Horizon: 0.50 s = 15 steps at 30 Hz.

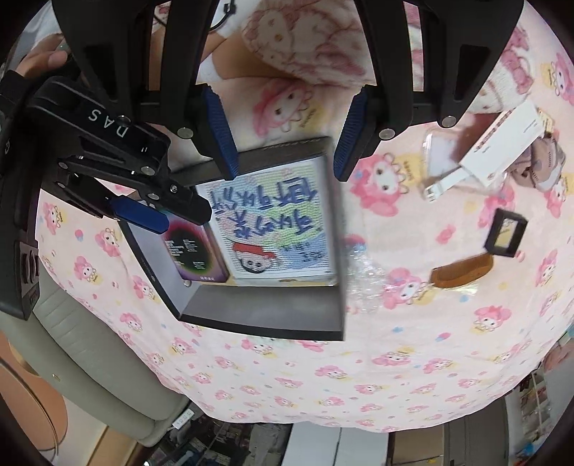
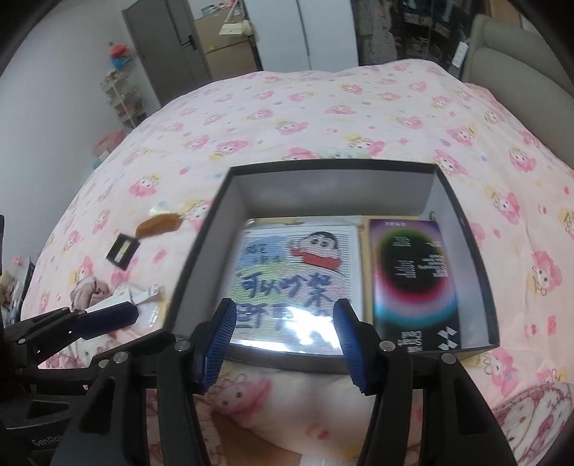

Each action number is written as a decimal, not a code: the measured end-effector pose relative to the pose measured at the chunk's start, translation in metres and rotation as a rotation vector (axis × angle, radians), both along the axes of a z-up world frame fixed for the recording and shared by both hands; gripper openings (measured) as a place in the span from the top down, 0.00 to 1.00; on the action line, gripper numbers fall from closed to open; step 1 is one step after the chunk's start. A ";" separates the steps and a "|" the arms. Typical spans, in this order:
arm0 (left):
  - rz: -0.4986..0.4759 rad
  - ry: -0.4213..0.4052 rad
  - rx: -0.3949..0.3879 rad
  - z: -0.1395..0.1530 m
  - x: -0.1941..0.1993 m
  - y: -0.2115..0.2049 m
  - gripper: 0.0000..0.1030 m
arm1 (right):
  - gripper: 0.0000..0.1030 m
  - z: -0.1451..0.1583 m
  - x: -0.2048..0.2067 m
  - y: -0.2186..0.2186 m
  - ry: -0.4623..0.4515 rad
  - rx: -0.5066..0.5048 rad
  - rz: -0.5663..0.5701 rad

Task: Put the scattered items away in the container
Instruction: 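Move both grippers toward the white envelope on the bedspread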

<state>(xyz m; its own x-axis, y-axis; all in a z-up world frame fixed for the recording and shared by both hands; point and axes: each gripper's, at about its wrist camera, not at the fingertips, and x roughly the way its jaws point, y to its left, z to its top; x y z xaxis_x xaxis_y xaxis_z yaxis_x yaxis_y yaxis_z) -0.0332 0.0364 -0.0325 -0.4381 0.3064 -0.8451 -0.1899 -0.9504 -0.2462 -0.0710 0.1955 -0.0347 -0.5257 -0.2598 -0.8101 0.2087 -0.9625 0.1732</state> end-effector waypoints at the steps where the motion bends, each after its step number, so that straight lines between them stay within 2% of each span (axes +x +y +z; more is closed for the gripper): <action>1: 0.009 0.002 0.004 0.000 0.002 -0.006 0.45 | 0.49 0.002 0.001 -0.006 0.003 0.006 0.007; 8: 0.089 0.014 0.029 0.000 0.020 -0.056 0.46 | 0.49 0.009 0.010 -0.055 0.018 0.040 0.088; 15: 0.211 0.000 0.042 -0.012 0.032 -0.119 0.47 | 0.49 0.002 0.012 -0.121 0.006 0.084 0.180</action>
